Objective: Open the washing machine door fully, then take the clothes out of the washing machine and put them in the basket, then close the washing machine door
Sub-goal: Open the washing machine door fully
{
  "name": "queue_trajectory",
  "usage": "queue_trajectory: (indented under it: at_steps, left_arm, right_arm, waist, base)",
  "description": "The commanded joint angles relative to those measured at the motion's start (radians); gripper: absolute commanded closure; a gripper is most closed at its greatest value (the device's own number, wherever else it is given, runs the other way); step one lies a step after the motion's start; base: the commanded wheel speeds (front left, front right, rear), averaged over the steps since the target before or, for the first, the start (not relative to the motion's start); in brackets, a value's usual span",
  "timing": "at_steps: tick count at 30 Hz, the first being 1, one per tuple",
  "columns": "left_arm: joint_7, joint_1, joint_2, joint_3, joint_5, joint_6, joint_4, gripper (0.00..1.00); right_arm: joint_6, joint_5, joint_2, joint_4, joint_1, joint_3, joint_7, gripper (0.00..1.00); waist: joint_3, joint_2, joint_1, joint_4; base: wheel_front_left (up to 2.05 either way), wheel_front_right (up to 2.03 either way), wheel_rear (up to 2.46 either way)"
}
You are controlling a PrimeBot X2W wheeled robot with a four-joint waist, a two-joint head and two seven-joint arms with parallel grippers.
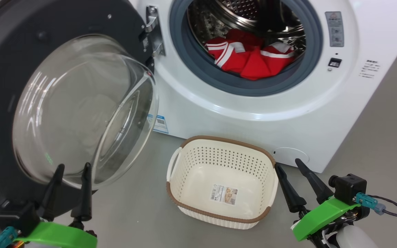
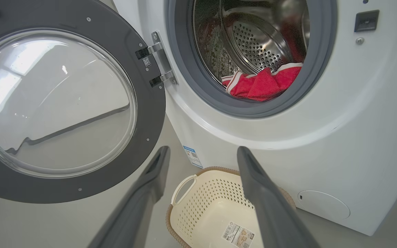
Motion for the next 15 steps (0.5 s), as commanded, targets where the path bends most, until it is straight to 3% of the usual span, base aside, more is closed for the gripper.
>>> queue_trajectory:
  at_steps: [1, 15]
  left_arm:
    - [-0.002, -0.016, 0.023, 0.033, 0.011, 0.014, -0.035, 0.00]
    - [-0.019, -0.003, 0.009, 0.012, 0.033, 0.037, -0.063, 0.00]
  right_arm:
    - [0.002, 0.002, -0.004, -0.022, -0.016, 0.026, -0.012, 0.00]
    - [0.002, 0.001, -0.020, -0.023, -0.014, 0.040, -0.012, 0.00]
  waist:
    - [-0.010, 0.0000, 0.0000, -0.028]
    - [-0.028, 0.0000, 0.0000, -0.133]
  base:
    - [0.00, 0.00, 0.00]
    - [0.00, 0.00, 0.00]
